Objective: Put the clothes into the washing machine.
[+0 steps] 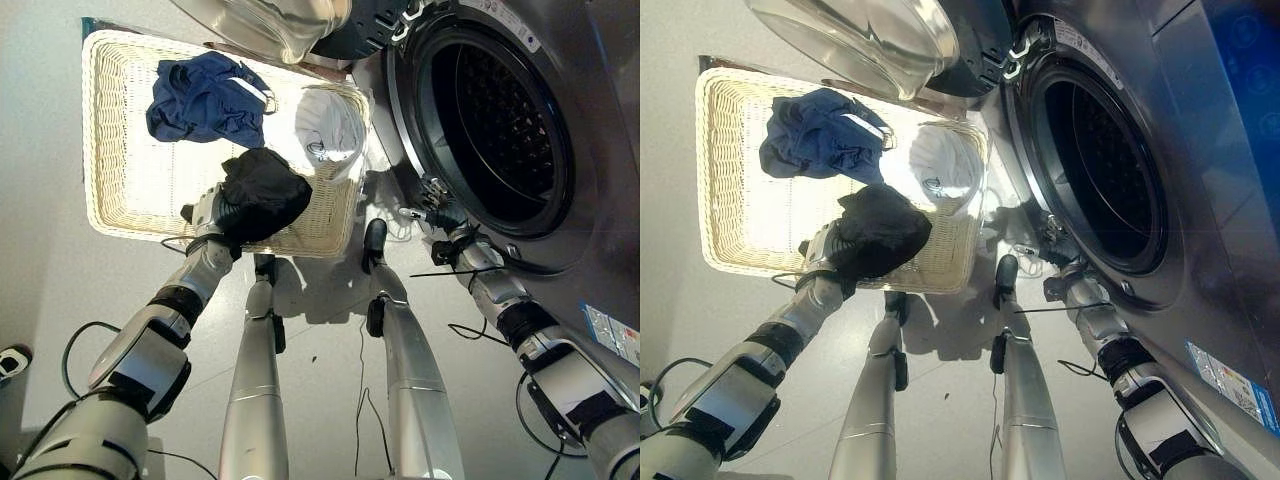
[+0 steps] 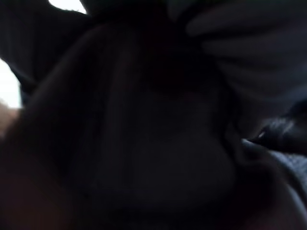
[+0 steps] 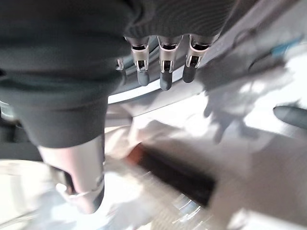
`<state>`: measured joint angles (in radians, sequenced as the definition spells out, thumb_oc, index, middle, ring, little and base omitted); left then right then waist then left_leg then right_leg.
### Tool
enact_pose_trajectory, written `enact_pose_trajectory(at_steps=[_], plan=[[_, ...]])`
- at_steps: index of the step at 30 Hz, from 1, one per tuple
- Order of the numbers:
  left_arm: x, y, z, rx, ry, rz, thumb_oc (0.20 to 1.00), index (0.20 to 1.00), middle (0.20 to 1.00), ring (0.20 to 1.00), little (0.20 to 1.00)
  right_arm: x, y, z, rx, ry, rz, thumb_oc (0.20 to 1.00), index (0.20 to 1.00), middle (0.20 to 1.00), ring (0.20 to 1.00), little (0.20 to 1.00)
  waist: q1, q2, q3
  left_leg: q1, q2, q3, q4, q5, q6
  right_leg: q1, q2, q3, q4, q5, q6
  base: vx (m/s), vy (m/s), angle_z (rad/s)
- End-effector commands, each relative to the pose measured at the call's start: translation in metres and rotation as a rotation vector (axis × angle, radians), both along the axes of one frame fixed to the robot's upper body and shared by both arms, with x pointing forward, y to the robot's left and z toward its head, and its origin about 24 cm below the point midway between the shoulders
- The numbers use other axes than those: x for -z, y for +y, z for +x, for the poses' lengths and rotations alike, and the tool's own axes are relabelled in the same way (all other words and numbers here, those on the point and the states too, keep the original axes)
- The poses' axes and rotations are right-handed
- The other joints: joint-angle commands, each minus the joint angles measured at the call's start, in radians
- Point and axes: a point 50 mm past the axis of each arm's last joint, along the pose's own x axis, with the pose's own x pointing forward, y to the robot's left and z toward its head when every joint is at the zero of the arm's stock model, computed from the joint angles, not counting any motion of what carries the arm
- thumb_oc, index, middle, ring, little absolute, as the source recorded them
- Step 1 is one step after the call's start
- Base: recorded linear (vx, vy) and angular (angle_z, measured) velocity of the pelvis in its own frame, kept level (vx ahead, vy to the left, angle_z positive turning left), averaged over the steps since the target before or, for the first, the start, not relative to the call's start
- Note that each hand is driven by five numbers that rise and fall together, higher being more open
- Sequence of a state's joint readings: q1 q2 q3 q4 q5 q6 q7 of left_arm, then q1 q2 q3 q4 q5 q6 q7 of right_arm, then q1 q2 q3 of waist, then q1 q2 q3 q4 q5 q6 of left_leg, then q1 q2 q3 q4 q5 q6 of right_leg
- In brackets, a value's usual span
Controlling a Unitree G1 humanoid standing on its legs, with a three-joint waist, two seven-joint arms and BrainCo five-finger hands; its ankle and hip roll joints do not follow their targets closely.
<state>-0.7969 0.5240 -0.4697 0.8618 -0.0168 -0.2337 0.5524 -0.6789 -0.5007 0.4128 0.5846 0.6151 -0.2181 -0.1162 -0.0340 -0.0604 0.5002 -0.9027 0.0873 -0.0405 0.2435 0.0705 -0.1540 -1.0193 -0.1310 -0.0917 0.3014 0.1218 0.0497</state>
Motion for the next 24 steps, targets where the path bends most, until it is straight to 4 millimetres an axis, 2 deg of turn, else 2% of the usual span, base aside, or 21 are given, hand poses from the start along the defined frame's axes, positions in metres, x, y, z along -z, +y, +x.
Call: enact_pose_trajectory(at_steps=[1,3,9,16,24], plan=[[-0.036,-0.017,-0.007,0.106,-0.268,-0.126,0.200,0.200,0.200,0.200,0.200,-0.015,0.007,-0.014,-0.069,-0.086,0.093,1.000,1.000,1.000,1.000,1.000,0.015,0.021,0.020,-0.023,-0.125,-0.025,0.009,0.026,0.072,0.025,0.087,-0.039,0.021,0.005,0.080,0.00,0.000,0.00],[-0.043,-0.030,-0.017,0.186,-0.357,-0.108,0.200,0.200,0.200,0.200,0.200,-0.023,0.017,-0.023,-0.145,-0.125,0.141,1.000,1.000,1.000,1.000,1.000,0.019,0.022,0.020,-0.020,-0.125,-0.025,0.003,0.025,0.075,0.025,0.085,-0.041,0.022,0.002,0.080,0.00,0.000,0.00],[-0.065,-0.052,-0.032,0.321,-0.488,-0.028,0.200,0.200,0.200,0.200,0.200,-0.035,0.041,-0.038,-0.326,-0.167,0.231,1.000,1.000,1.000,1.000,1.000,0.025,0.027,0.020,-0.012,-0.131,-0.027,0.001,0.023,0.081,0.029,0.080,-0.049,0.026,-0.001,0.081,0.00,0.000,0.00],[-0.083,-0.070,-0.045,0.427,-0.583,0.078,0.200,0.200,0.200,0.200,0.200,-0.048,0.062,-0.048,-0.497,-0.177,0.287,1.000,1.000,1.000,1.000,1.000,0.031,0.035,0.020,-0.003,-0.135,-0.025,-0.001,0.024,0.083,0.039,0.075,-0.056,0.022,-0.003,0.082,0.00,0.000,0.00],[-0.094,-0.084,-0.052,0.499,-0.618,0.121,0.200,0.200,0.200,0.200,0.200,-0.057,0.076,-0.051,-0.577,-0.180,0.311,1.000,1.000,1.000,1.000,1.000,0.040,0.048,0.020,0.001,-0.142,-0.025,0.001,0.025,0.085,0.042,0.066,-0.065,0.023,-0.001,0.085,0.00,0.000,0.00]])
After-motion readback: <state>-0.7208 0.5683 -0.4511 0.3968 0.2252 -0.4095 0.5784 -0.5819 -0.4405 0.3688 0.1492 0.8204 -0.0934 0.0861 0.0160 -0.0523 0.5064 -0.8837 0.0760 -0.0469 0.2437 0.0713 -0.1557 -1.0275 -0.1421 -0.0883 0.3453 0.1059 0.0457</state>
